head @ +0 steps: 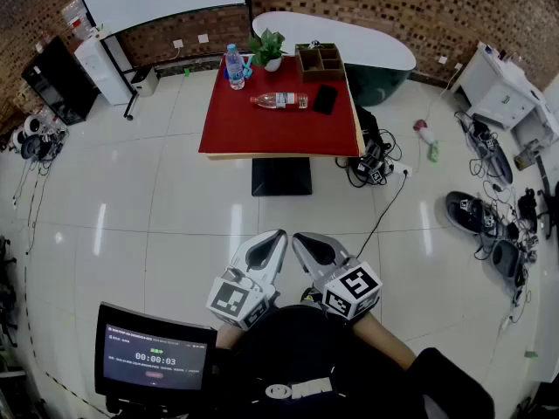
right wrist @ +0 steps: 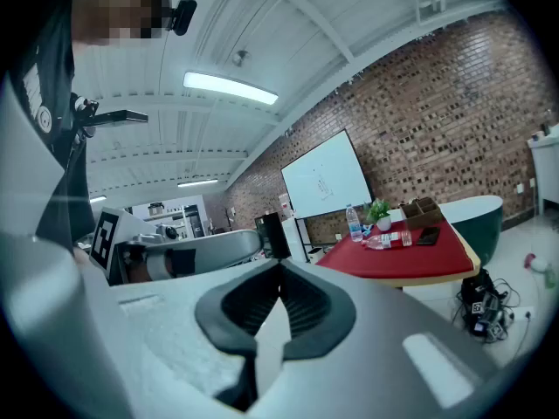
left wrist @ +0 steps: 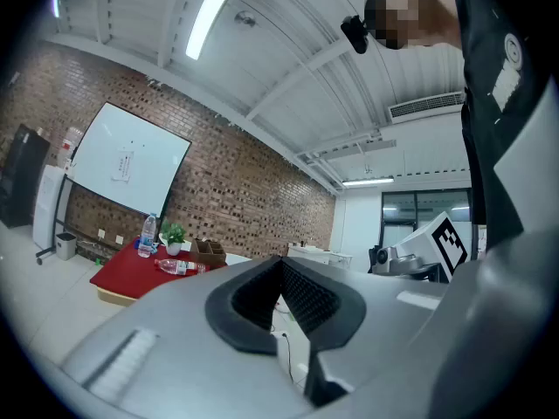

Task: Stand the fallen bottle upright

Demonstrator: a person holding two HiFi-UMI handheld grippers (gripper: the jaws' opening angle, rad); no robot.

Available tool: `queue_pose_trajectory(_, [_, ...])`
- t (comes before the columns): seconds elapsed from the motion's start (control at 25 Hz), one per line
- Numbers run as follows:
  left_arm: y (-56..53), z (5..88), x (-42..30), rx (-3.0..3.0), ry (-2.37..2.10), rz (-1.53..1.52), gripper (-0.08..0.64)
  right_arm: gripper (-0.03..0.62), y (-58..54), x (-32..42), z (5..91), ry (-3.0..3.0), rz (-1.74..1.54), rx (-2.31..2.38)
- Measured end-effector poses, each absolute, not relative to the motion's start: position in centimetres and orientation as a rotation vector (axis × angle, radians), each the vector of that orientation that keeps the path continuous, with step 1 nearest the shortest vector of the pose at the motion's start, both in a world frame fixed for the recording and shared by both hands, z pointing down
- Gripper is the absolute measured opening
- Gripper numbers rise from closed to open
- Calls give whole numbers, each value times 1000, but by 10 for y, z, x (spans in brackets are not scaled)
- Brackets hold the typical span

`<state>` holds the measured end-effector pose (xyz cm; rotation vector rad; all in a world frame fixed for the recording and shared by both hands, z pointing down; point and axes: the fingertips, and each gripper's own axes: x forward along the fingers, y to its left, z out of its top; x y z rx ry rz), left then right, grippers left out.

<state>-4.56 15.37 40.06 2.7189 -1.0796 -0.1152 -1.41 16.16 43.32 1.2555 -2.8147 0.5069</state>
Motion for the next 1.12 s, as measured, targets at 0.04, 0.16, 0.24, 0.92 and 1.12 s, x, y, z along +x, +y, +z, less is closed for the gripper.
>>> queue_pose_trajectory(0.04, [156,402,-48,2717,-1081,-117,7,3,164,-17,435,-2810,511,1257])
queue_pose_trajectory(0.16, [160,404,-56,2703,-1086,-113,7,3,170,-24,442,-2795,515,1259])
queue_pose_trajectory(0.24, [160,405,-62,2710,-1076,-131,7,3,169,-30,443,-2787,503,1258])
queue_pose_trajectory(0.92, [114,415,-77,2743,-1034,-97,7,3,97,-13,430,-2717,392,1423])
queue_pose_trajectory(1.12, [52,430,-41,2731,-1077,-50,6,4,37,20,449,-2762,403,1373])
